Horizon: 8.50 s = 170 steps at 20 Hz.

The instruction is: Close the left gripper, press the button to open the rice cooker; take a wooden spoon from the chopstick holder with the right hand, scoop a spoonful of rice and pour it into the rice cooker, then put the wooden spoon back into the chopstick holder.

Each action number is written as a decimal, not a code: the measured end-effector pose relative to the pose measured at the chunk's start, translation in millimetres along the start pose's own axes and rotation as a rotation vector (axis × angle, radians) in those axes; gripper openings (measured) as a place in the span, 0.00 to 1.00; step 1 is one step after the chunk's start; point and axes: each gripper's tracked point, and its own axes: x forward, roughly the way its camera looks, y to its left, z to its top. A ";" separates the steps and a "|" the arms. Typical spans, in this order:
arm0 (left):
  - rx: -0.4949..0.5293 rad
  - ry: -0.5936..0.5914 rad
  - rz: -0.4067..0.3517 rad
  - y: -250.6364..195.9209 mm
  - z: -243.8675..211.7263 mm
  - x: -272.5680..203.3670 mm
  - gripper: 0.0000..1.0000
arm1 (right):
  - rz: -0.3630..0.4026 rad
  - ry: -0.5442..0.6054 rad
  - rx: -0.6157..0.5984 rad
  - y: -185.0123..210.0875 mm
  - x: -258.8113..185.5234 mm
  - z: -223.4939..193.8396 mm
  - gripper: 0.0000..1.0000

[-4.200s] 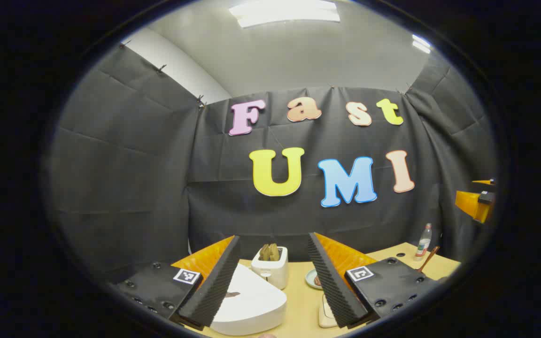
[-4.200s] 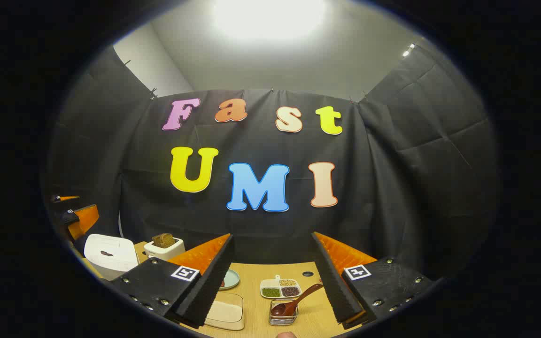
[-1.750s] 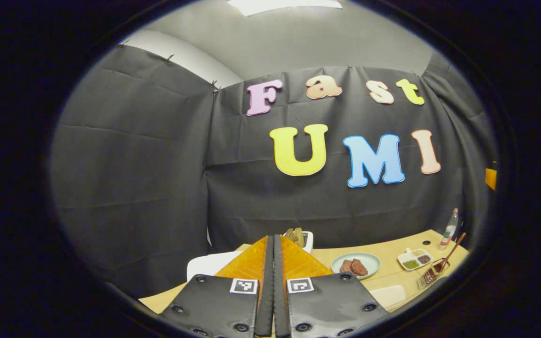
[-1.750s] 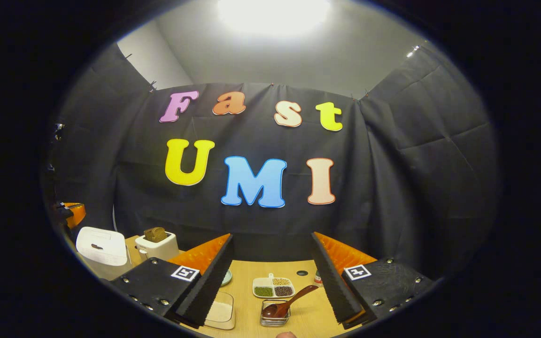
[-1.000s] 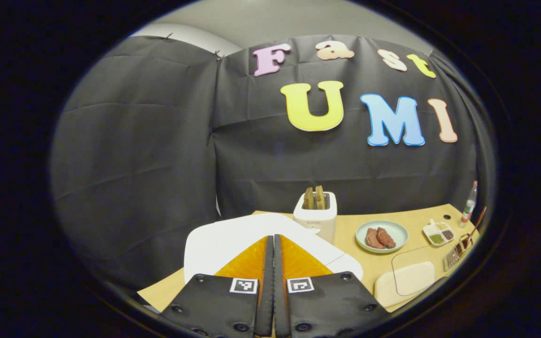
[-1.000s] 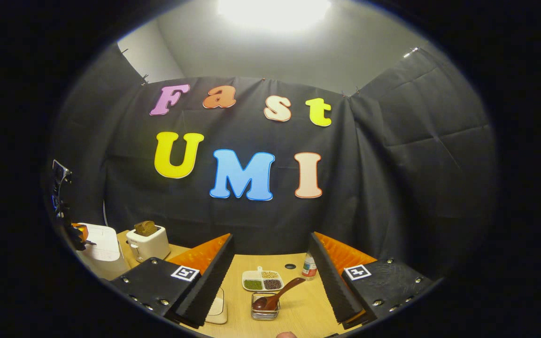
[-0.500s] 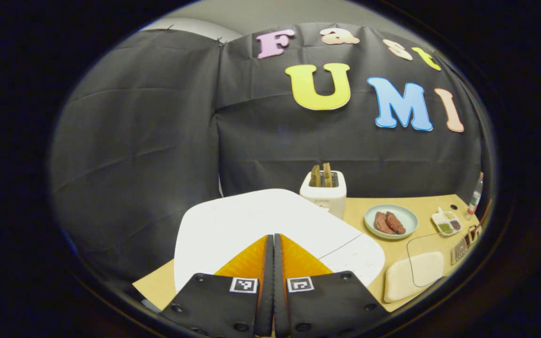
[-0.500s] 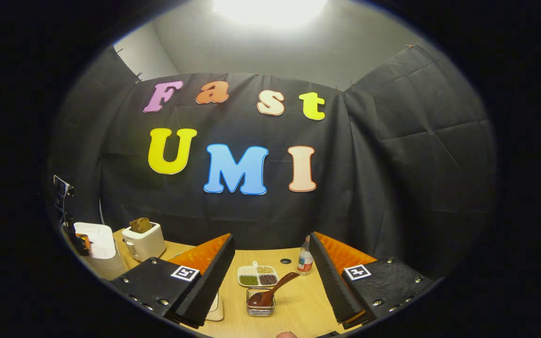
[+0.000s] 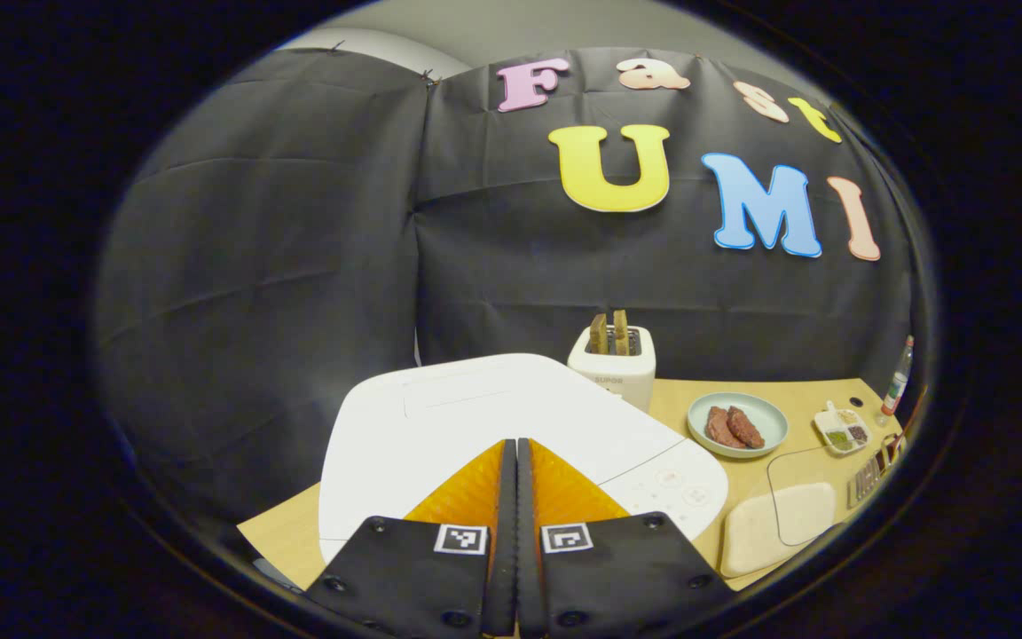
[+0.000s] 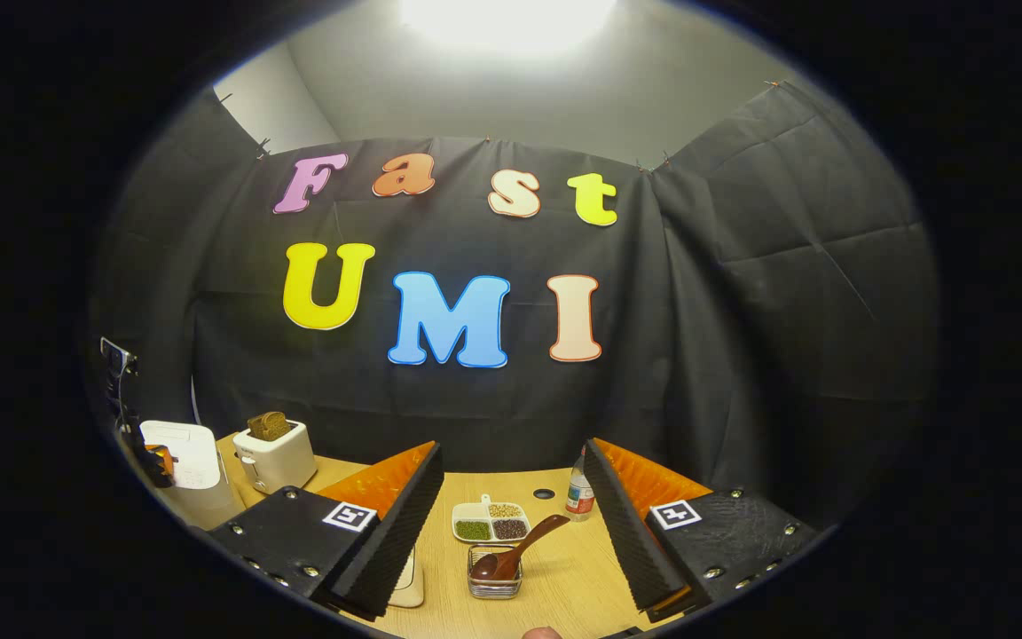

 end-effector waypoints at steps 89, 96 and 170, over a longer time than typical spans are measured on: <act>0.025 -0.347 0.036 40.0 155.4 -207.0 1.00 | 0.072 0.426 0.256 -6.0 135.9 -145.2 0.14; -0.004 -0.336 0.016 57.6 150.7 -198.2 1.00 | 0.104 0.403 0.308 23.2 121.1 -117.3 0.14; 0.018 -0.300 0.052 160.8 123.8 -182.2 1.00 | 0.477 0.639 1.411 243.5 84.7 -112.8 0.13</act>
